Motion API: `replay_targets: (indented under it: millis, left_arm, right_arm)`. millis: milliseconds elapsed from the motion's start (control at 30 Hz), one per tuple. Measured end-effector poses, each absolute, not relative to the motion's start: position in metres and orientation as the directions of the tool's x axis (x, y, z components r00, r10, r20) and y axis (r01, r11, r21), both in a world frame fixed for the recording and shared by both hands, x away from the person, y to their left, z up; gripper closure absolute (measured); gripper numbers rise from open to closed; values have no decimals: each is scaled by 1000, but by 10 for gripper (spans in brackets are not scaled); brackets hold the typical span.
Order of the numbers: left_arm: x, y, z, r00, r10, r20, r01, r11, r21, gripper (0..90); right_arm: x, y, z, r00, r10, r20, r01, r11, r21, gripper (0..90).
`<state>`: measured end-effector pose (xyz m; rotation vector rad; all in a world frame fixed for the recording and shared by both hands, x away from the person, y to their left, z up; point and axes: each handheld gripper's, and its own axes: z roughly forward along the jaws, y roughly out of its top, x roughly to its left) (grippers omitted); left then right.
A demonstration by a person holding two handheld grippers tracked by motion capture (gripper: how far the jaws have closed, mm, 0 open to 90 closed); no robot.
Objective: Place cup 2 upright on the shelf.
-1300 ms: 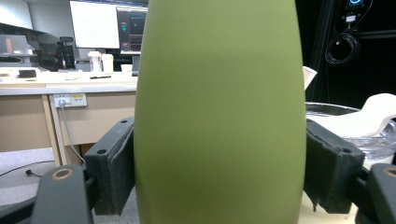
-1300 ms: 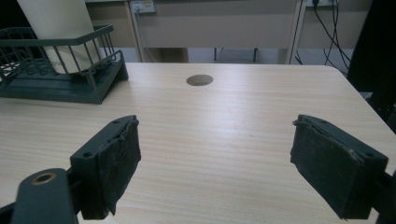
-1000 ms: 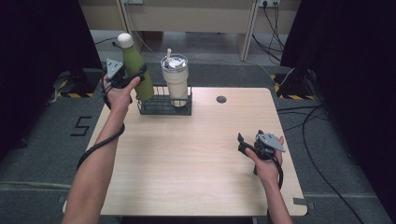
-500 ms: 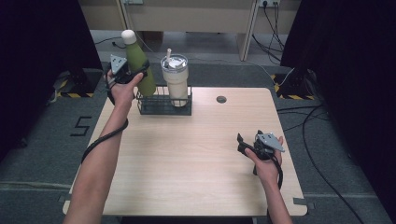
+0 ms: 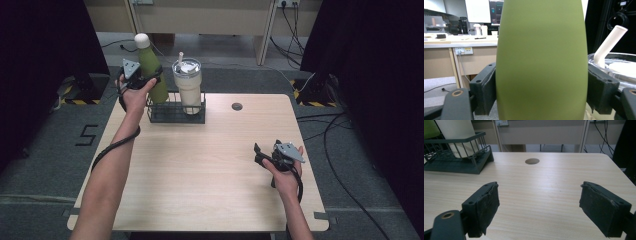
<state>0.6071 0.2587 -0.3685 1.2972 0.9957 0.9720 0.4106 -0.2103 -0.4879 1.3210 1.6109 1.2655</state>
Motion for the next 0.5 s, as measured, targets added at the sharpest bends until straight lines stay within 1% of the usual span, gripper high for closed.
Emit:
replay_targets:
  millis: [500]
  left_arm:
    - [616, 257, -381, 283, 958, -33, 14, 30, 999, 217]
  right_arm:
    - [411, -209, -489, -249, 966, 68, 301, 10, 953, 160]
